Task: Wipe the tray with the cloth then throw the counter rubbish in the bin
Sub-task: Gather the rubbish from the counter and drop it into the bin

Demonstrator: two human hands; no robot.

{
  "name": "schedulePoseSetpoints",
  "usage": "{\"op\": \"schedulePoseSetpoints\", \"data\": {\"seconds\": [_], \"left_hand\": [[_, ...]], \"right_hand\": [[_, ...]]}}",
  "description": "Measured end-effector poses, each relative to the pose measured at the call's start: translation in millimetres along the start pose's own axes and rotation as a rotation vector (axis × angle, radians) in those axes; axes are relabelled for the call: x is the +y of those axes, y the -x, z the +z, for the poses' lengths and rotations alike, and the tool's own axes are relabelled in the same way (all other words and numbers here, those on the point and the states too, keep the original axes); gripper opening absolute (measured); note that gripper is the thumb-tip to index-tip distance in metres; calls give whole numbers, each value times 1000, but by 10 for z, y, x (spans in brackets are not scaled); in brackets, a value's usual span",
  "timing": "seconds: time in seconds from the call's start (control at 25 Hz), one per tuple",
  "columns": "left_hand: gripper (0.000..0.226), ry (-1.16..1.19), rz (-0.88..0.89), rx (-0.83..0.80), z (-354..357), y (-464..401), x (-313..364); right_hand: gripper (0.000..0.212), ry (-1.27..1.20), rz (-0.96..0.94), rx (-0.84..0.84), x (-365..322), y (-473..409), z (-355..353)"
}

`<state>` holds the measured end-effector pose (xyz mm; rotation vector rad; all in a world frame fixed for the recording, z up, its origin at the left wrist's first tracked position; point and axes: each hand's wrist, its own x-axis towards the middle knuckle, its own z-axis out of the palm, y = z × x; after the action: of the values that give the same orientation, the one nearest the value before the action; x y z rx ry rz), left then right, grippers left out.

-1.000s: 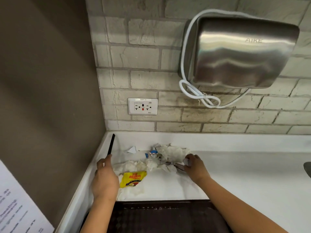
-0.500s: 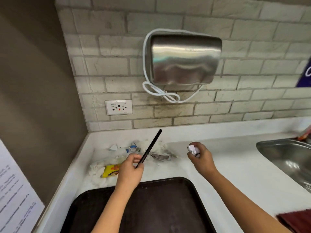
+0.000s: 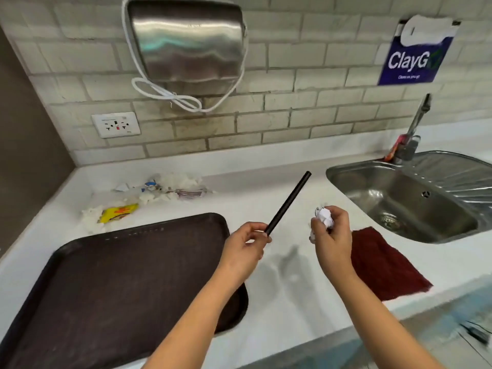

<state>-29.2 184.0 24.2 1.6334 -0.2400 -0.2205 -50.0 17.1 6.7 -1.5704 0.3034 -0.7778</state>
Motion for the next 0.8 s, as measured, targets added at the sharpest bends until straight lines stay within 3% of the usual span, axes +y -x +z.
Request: {"op": "schedulePoseSetpoints", "data": {"seconds": [0.16, 0.28, 0.44, 0.64, 0.8], "left_hand": [[23, -58, 162, 34, 852, 696, -444], [21, -111, 166, 46, 1225, 1158, -863], [21, -299, 10, -21, 1557, 1867, -1515], [27, -561, -203, -147, 1542, 2431, -2228], [30, -723, -474, -180, 1534, 2443, -2730]], "right_hand": [[20, -35, 24, 5, 140, 370, -897], [22, -62, 32, 39, 354, 688, -1429], [22, -5, 119, 18, 827, 1276, -2083], [20, 43, 395, 43, 1575, 1957, -2524], [24, 65, 666, 21, 2090, 2367, -2707]]}}
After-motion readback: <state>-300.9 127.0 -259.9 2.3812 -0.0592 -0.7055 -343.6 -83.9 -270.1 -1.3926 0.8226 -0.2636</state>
